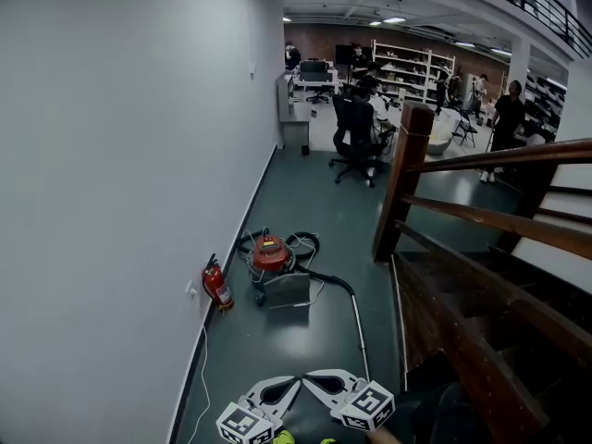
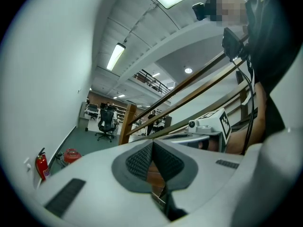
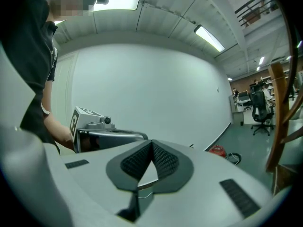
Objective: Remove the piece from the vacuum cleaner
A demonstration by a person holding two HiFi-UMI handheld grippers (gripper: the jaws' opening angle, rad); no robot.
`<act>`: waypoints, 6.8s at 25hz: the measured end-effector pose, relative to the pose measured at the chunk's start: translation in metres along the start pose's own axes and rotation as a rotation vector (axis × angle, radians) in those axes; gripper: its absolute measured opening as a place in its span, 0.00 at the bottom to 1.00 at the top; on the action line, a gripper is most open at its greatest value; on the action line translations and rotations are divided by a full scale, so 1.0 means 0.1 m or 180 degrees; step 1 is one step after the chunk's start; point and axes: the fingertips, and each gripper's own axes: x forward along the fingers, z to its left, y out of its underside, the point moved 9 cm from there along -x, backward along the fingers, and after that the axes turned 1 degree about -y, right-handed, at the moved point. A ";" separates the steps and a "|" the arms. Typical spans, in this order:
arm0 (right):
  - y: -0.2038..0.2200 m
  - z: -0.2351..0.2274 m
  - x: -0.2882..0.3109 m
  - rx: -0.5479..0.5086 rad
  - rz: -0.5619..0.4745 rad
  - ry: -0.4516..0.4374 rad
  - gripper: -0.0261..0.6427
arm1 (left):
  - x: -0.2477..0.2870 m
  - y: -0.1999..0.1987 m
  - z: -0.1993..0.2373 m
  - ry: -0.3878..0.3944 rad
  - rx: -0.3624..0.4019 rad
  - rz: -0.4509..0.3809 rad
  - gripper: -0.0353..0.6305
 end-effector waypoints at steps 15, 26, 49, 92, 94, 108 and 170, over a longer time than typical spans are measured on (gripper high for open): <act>0.02 0.16 0.34 -0.0022 0.0094 0.0131 0.06 | -0.25 0.06 0.31 0.0155 -0.0152 0.0009 0.06; -0.01 -0.24 0.58 -0.0064 0.0187 0.0090 0.06 | 0.03 0.06 0.66 0.0083 -0.0126 0.0104 0.06; -0.09 -1.76 0.92 0.0093 0.0506 -0.0209 0.06 | 1.22 -0.05 1.43 -0.0289 -0.0183 0.0437 0.06; -0.64 -3.00 1.35 -0.0206 0.0290 -0.0174 0.06 | 2.22 -0.44 2.29 -0.0532 0.0331 0.0258 0.06; -0.62 -3.03 1.41 -0.0200 0.0324 -0.0173 0.06 | 2.24 -0.40 2.36 -0.0534 0.0308 0.0277 0.06; -0.68 -3.56 2.05 -0.0086 0.0516 -0.0052 0.06 | 2.49 -0.37 3.22 -0.0212 0.0080 0.0339 0.06; 1.42 -5.60 3.64 -0.0092 0.1628 -0.0176 0.25 | 3.58 1.86 5.37 -0.0035 0.0120 0.1253 0.24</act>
